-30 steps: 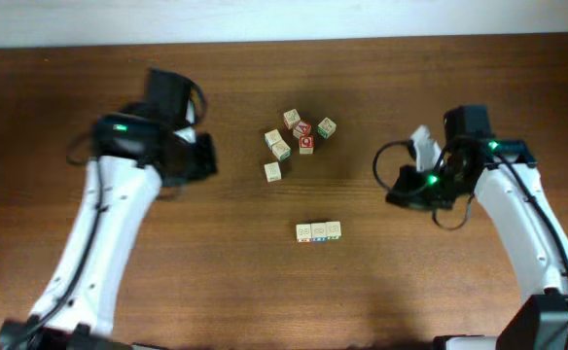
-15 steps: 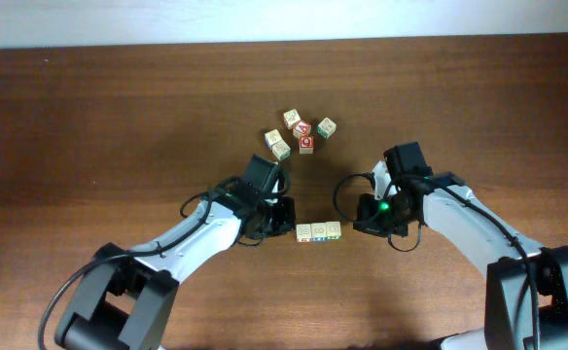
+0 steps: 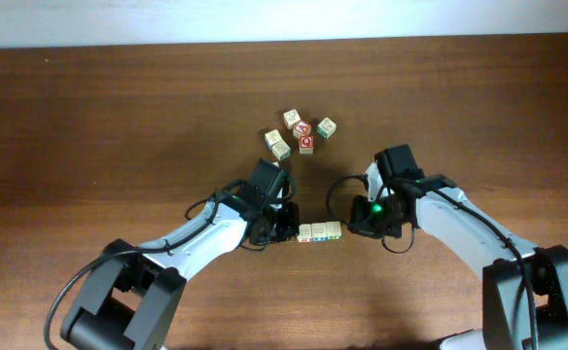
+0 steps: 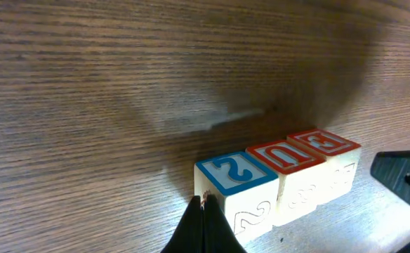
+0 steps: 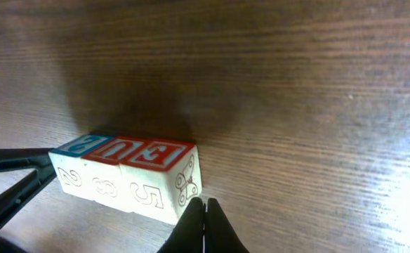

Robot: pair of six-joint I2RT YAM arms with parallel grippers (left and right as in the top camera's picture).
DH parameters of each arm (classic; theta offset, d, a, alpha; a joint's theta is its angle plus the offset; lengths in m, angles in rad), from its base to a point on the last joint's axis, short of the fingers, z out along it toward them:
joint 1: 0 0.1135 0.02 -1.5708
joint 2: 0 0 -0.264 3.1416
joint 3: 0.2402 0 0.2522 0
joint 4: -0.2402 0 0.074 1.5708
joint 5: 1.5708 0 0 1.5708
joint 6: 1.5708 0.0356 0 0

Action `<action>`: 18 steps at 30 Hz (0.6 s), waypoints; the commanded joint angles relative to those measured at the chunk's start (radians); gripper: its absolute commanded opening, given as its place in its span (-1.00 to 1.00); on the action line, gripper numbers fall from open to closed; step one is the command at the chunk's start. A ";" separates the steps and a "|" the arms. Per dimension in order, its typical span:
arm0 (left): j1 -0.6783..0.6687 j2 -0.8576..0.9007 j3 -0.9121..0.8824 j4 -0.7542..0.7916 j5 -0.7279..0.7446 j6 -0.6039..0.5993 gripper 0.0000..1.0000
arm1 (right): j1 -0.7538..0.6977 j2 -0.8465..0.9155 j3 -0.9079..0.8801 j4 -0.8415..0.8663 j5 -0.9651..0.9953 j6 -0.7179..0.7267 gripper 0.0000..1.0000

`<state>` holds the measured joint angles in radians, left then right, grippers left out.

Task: Rotate 3 blocks

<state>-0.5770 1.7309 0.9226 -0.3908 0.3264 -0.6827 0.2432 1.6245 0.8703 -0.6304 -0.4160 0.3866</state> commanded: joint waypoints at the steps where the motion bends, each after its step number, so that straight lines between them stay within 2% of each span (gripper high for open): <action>1: -0.006 0.015 -0.003 0.005 0.011 -0.012 -1.00 | 0.008 0.008 -0.035 0.012 0.000 0.016 -0.92; 18: -0.006 0.015 -0.003 0.016 0.016 -0.012 -1.00 | 0.008 0.049 -0.040 0.105 -0.211 -0.144 -0.92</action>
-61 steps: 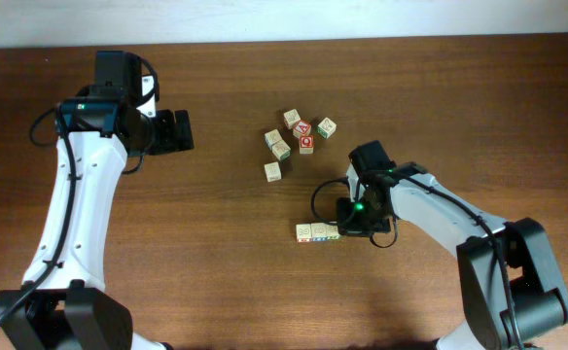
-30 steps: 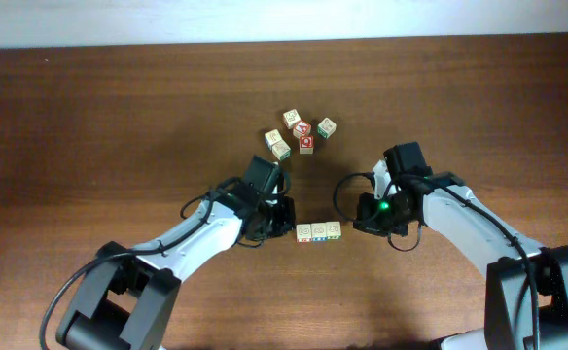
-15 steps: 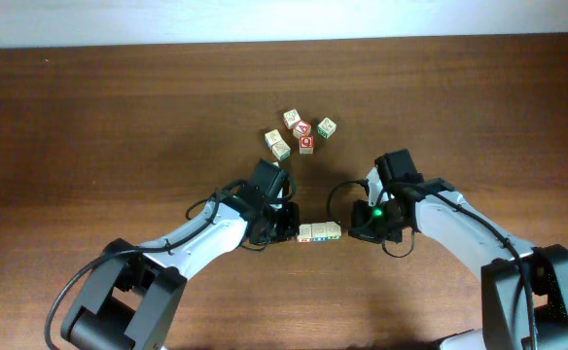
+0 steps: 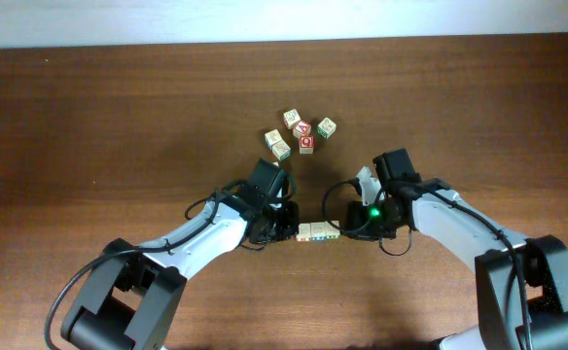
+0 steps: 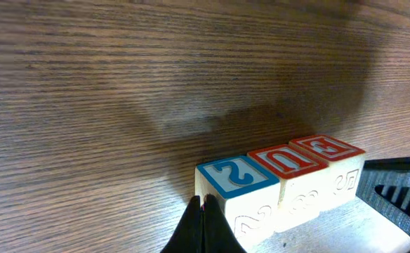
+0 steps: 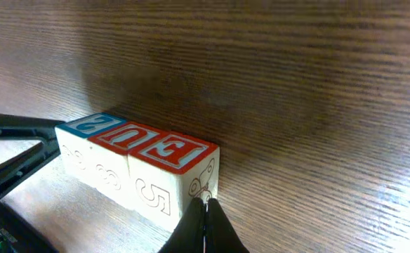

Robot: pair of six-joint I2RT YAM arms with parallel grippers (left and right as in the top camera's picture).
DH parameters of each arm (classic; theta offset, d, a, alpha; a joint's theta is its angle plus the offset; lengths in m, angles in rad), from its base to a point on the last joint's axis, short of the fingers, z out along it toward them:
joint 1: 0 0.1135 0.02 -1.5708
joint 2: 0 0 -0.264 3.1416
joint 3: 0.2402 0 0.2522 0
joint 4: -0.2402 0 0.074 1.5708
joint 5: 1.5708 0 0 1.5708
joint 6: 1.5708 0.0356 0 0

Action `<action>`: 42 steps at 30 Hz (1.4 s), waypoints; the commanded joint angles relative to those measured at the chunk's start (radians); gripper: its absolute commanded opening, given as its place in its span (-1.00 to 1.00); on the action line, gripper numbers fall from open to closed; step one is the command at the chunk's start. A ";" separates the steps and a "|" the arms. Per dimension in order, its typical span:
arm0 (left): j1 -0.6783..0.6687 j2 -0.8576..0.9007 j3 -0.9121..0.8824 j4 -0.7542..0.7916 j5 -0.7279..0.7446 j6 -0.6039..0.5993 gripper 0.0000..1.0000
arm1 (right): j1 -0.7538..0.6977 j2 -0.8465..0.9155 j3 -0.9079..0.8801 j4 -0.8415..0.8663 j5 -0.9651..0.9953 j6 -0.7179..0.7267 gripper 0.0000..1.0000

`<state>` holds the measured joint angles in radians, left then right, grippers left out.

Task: Rotate 3 blocks

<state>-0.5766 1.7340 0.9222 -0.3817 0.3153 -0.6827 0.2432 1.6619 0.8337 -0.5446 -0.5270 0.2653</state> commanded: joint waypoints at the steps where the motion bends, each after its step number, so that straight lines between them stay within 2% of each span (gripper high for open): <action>1: -0.006 0.011 -0.003 0.007 0.027 -0.012 -1.00 | 0.008 0.011 -0.003 0.029 -0.118 -0.022 -0.92; 12: -0.006 0.011 -0.002 0.010 0.030 -0.006 -1.00 | 0.011 -0.063 0.013 0.006 -0.177 -0.014 -0.92; 20: -0.006 0.011 -0.002 0.011 0.030 -0.006 -1.00 | 0.098 -0.063 0.071 0.007 -0.165 0.024 -0.92; 26: -0.006 0.011 -0.002 0.011 0.031 -0.006 -1.00 | 0.099 0.003 0.048 -0.012 -0.006 0.114 -0.92; 30: -0.006 0.011 -0.002 0.011 0.033 -0.005 -1.00 | 0.098 0.057 0.048 0.003 0.026 0.155 -0.92; 32: -0.006 0.011 -0.002 0.010 0.034 -0.005 -1.00 | 0.097 0.057 0.048 0.003 0.040 0.163 -0.83; 34: -0.006 0.011 -0.002 0.010 0.033 -0.005 -1.00 | 0.097 0.057 0.048 0.003 0.042 0.166 -0.88; 38: -0.006 0.011 -0.002 0.008 0.034 -0.005 -1.00 | 0.095 0.060 0.048 0.003 0.037 0.113 -0.92; 42: -0.005 0.011 -0.002 0.005 0.034 -0.005 -1.00 | 0.001 0.060 0.048 -0.007 -0.078 -0.059 -0.92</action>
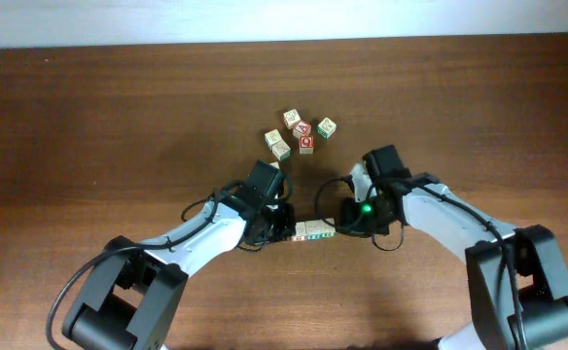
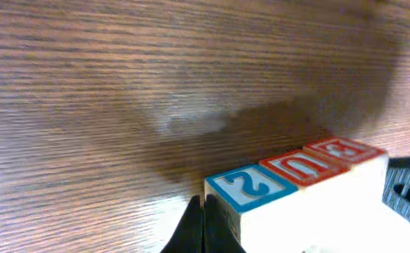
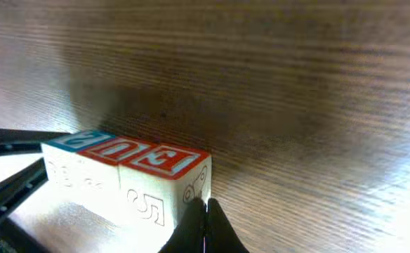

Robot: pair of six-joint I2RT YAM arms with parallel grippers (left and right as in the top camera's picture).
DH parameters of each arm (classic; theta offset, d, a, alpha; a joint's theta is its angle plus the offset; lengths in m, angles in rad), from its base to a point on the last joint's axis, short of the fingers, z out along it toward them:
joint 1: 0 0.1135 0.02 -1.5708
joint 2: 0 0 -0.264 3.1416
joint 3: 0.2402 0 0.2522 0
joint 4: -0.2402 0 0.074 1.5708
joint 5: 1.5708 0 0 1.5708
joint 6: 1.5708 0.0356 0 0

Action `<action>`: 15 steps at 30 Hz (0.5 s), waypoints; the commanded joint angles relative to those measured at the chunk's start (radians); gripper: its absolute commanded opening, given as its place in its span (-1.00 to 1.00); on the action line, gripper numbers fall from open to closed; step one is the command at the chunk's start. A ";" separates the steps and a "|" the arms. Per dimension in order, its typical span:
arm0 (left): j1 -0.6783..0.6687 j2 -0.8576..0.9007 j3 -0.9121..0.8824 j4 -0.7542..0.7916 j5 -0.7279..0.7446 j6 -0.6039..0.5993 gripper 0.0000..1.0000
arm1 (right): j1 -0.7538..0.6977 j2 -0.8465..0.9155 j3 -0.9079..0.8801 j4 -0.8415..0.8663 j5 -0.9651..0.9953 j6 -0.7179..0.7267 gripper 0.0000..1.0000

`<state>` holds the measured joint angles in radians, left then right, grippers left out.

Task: Rotate 3 blocks

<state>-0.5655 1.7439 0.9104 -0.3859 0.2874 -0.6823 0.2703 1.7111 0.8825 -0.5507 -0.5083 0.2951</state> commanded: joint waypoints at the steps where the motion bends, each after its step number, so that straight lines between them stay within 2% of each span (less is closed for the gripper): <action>1: -0.016 0.002 0.010 0.009 0.062 -0.005 -1.00 | -0.042 0.010 -0.003 -0.002 -0.121 -0.116 -0.92; 7: -0.016 0.002 0.010 0.010 0.062 -0.005 -1.00 | -0.044 0.014 -0.003 -0.036 -0.079 -0.105 -0.92; 13: -0.016 0.002 0.010 0.010 0.065 -0.005 -1.00 | -0.044 0.014 -0.003 -0.067 0.092 0.081 -0.92; 15: -0.016 0.002 0.010 0.008 0.065 -0.005 -1.00 | -0.044 0.014 -0.002 -0.045 -0.006 -0.040 -0.92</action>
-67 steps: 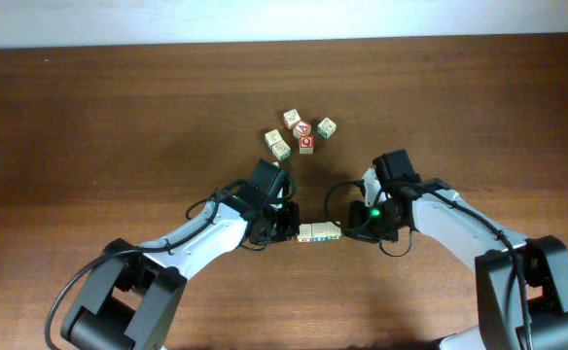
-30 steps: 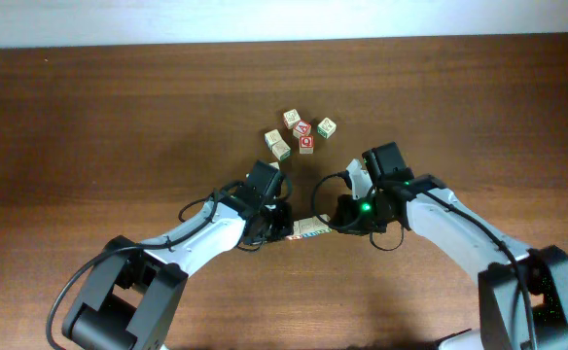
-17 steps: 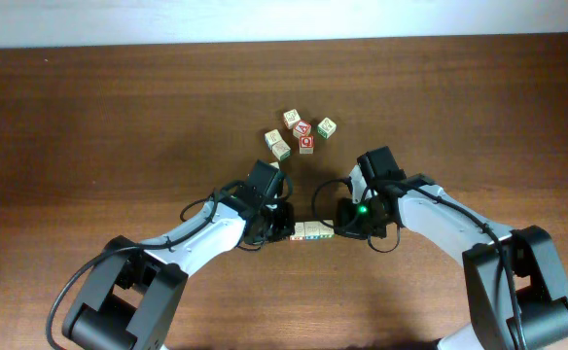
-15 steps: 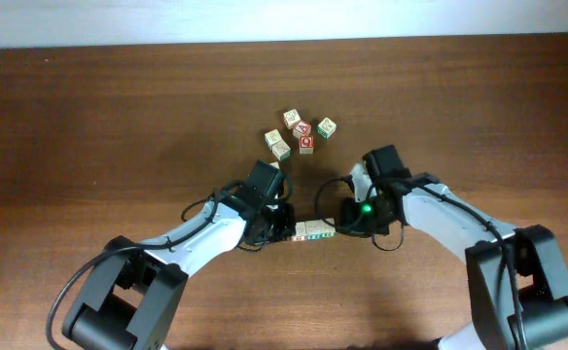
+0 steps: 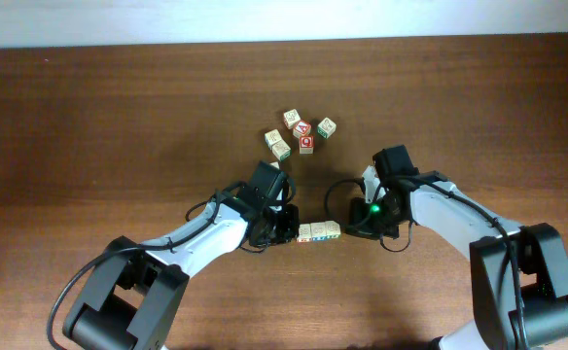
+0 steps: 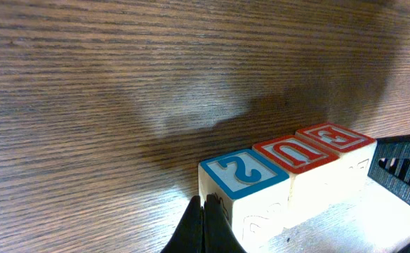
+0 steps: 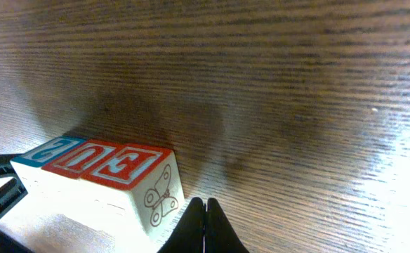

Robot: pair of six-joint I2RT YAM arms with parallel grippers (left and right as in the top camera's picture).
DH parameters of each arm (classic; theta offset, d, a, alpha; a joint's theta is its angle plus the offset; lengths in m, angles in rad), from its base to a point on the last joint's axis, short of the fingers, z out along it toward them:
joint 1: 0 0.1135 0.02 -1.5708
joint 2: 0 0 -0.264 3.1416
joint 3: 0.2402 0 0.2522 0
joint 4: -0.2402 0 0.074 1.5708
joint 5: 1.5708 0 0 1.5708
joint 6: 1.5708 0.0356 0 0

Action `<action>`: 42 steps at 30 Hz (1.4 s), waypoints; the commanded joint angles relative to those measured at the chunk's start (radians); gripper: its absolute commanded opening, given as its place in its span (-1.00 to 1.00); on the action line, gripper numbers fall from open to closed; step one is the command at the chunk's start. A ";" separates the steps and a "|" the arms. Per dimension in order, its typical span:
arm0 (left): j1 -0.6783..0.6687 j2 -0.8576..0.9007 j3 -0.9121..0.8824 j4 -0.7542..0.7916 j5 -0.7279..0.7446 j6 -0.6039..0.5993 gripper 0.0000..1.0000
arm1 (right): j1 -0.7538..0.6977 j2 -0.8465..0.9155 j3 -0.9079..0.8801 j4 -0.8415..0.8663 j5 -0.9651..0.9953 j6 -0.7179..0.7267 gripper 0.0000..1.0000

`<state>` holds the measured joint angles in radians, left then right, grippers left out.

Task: Rotate 3 blocks

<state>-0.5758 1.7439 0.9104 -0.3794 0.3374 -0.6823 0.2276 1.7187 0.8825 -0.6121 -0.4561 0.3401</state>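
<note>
Three letter blocks lie side by side in a row (image 5: 319, 231) on the table: a blue "2" block (image 6: 243, 172), a red "U" block (image 6: 289, 153) and a red "E" block (image 7: 131, 163) with a butterfly on its end face. My left gripper (image 6: 203, 204) is shut, its tip against the "2" block's outer end. My right gripper (image 7: 203, 204) is also shut, its tip on the table just beside the butterfly face. In the overhead view the left gripper (image 5: 289, 227) and right gripper (image 5: 354, 228) flank the row.
A loose cluster of several more letter blocks (image 5: 301, 134) sits farther back on the brown wooden table (image 5: 119, 117). Both arms reach in from the near side, their cables close to the row.
My right gripper has drawn back to the right, from pressing the "E" block's end to standing just beside it. The row sits slightly farther right. The left gripper stays at the "2" end.
Both shut grippers stood at opposite ends of the row. Then the right tip was against the butterfly face, and the row lay a little farther left. After that the right arm was farther left still, with the row shifted. Now the right tip stands off that end.
</note>
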 commanded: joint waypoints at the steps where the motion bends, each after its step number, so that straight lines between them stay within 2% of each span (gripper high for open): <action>1: -0.006 0.002 0.010 0.002 0.015 -0.005 -1.00 | -0.001 0.006 -0.002 0.019 -0.073 -0.107 -0.92; 3: -0.006 0.002 0.010 0.003 0.015 -0.005 -1.00 | -0.001 0.008 -0.003 0.026 -0.124 -0.173 -0.92; 10: -0.006 0.002 0.010 0.005 0.018 -0.005 -1.00 | 0.000 0.042 0.011 0.040 -0.188 -0.199 -0.92; 22: -0.006 0.002 0.010 0.012 0.018 -0.005 -1.00 | 0.015 -0.135 0.018 -0.016 -0.198 -0.167 -0.92; 24: -0.006 0.002 0.010 0.012 0.018 -0.005 -1.00 | 0.073 -0.135 0.040 -0.015 -0.149 -0.130 -0.92; 29: -0.006 0.002 0.010 0.011 0.019 -0.005 -1.00 | 0.076 -0.099 0.037 -0.025 -0.029 -0.122 -0.92; 32: -0.006 0.002 0.010 0.008 0.019 -0.005 -1.00 | 0.075 -0.020 0.037 -0.028 -0.028 -0.103 -0.92; 35: -0.006 0.002 0.010 0.008 0.019 -0.005 -1.00 | 0.072 -0.012 0.037 -0.045 -0.018 -0.079 -0.92; 36: -0.006 0.002 0.010 0.008 0.019 -0.005 -1.00 | 0.072 -0.012 0.037 -0.048 -0.014 -0.076 -0.81; 37: -0.006 0.002 0.010 0.008 0.027 -0.005 -1.00 | 0.072 -0.012 0.039 -0.045 -0.014 -0.076 -0.58; 39: -0.004 0.002 0.011 0.008 0.064 0.006 -1.00 | 0.072 -0.013 0.056 -0.041 -0.014 -0.077 -0.43; 42: 0.016 0.002 0.014 -0.037 0.113 0.006 -1.00 | 0.072 -0.013 0.084 -0.037 -0.013 -0.081 -0.36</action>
<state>-0.5659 1.7443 0.9104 -0.4034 0.3302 -0.6815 0.2859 1.6966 0.9279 -0.6609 -0.4187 0.2619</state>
